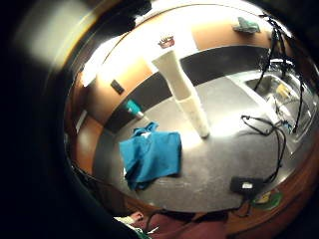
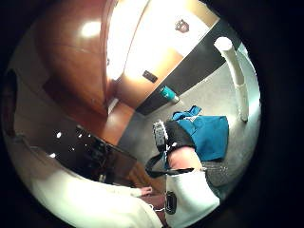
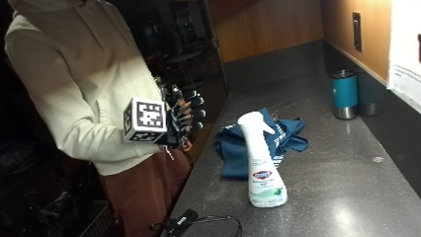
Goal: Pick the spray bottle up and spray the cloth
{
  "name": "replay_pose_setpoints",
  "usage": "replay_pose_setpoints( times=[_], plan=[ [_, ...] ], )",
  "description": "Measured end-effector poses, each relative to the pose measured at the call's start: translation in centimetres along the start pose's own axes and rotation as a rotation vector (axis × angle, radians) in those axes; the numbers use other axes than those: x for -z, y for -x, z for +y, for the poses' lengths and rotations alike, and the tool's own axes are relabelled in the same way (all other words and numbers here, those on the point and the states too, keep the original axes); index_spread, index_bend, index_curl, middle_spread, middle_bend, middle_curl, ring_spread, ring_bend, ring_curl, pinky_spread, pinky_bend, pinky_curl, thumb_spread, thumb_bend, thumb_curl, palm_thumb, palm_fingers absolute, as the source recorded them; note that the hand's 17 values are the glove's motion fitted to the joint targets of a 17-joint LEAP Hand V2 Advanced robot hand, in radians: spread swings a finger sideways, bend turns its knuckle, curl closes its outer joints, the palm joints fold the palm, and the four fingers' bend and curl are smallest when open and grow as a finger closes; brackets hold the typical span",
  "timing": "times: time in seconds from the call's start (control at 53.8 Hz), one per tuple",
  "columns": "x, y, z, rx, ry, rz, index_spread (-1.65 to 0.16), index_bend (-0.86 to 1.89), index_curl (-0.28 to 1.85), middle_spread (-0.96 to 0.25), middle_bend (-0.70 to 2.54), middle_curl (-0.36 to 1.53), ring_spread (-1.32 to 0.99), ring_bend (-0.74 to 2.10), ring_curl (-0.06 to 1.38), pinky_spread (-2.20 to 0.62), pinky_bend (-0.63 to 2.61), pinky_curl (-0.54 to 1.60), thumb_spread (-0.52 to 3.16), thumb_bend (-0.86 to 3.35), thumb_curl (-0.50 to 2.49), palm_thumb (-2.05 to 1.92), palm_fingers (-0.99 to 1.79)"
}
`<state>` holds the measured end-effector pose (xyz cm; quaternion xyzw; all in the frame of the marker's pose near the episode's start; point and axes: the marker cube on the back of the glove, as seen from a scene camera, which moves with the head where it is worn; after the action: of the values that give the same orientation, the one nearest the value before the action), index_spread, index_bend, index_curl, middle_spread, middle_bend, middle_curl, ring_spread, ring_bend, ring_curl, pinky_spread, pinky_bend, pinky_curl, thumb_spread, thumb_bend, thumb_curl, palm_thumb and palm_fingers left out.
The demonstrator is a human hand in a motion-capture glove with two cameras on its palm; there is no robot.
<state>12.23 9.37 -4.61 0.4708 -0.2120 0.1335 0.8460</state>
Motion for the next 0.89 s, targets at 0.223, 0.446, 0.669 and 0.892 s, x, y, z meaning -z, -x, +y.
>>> replay_pose_setpoints(
  times=[0.223, 0.446, 0.669, 0.892],
  plan=[
    [-1.2, -3.2, -1.0, -0.118, -0.026, -0.069, -0.34, 0.12, 0.2, -0.05, 0.22, 0.34, 0.03, 0.4, 0.3, 0.22, 0.42, 0.36, 0.97, -0.03, 0.39, 0.71, 0.16],
    [-3.3, -6.2, -2.9, -0.235, -0.011, -0.149, -0.33, 0.12, 0.2, -0.05, 0.22, 0.35, 0.02, 0.41, 0.3, 0.21, 0.42, 0.35, 0.96, -0.03, 0.39, 0.7, 0.17],
    [-6.2, -8.7, -5.6, -0.358, -0.04, -0.207, -0.32, 0.12, 0.2, -0.05, 0.2, 0.35, 0.02, 0.42, 0.3, 0.22, 0.43, 0.36, 0.95, -0.03, 0.39, 0.69, 0.16],
    [-8.0, -10.2, -8.0, -0.455, -0.057, -0.246, -0.32, 0.12, 0.2, -0.05, 0.23, 0.36, 0.0, 0.43, 0.3, 0.2, 0.43, 0.35, 0.94, -0.03, 0.38, 0.69, 0.21]
  ],
)
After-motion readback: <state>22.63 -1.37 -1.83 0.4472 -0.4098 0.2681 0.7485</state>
